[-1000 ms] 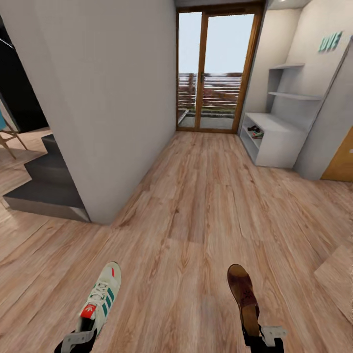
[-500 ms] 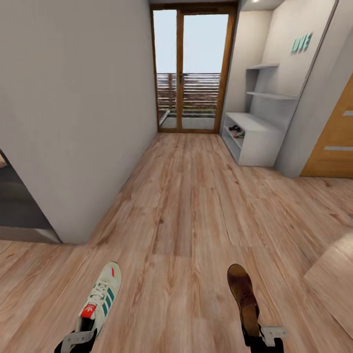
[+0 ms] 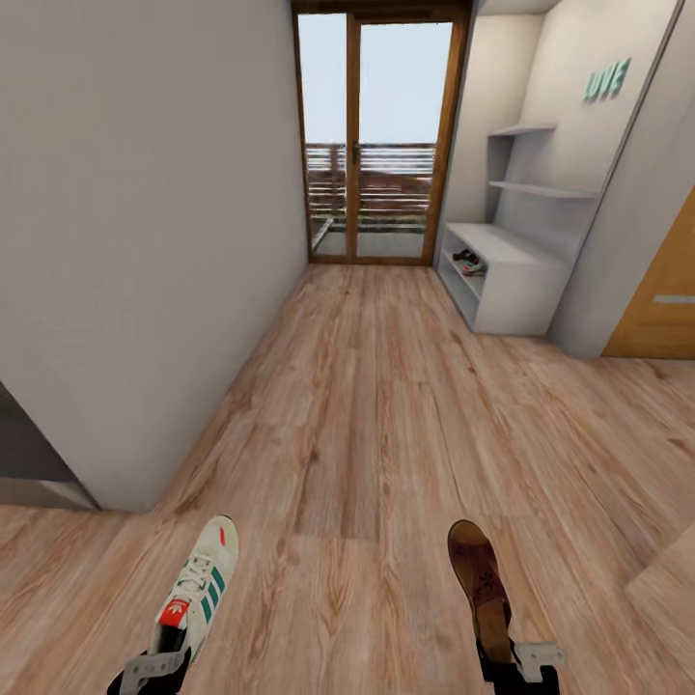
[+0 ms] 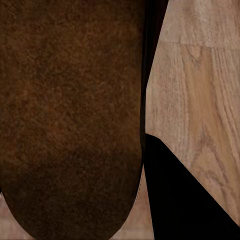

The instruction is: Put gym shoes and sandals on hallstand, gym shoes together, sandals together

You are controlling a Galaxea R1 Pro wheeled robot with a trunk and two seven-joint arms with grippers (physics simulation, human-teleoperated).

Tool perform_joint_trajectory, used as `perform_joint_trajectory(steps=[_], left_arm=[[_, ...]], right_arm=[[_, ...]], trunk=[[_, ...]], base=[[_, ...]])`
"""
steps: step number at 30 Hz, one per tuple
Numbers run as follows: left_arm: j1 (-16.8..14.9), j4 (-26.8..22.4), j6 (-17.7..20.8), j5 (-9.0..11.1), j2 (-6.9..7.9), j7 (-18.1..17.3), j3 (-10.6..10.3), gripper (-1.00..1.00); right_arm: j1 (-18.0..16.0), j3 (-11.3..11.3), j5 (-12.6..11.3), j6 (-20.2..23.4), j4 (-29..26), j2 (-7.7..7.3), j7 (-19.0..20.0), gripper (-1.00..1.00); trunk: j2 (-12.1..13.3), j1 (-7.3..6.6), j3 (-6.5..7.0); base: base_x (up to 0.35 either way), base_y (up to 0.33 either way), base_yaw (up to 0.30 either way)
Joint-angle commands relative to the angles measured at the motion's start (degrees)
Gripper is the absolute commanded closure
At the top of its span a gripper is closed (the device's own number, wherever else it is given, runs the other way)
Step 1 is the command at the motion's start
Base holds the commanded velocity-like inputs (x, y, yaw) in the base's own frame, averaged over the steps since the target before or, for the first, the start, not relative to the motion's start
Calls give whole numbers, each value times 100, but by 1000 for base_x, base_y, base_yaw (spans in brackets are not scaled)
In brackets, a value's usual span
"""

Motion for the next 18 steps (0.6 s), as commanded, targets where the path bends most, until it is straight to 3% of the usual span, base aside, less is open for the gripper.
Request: perform_joint_trajectory(steps=[1,18], left_arm=[[-4,4,-7,11,-2,-52,43,100],[-4,4,-6,11,-2,-52,43,100]], right_arm=[[-4,39,-82,-14,4,-2,31,100],[-4,39,-82,-14,4,1,23,100]], trunk=[[-2,2,-5],[-2,2,-5]], base=[[340,0,0],[340,0,-6]])
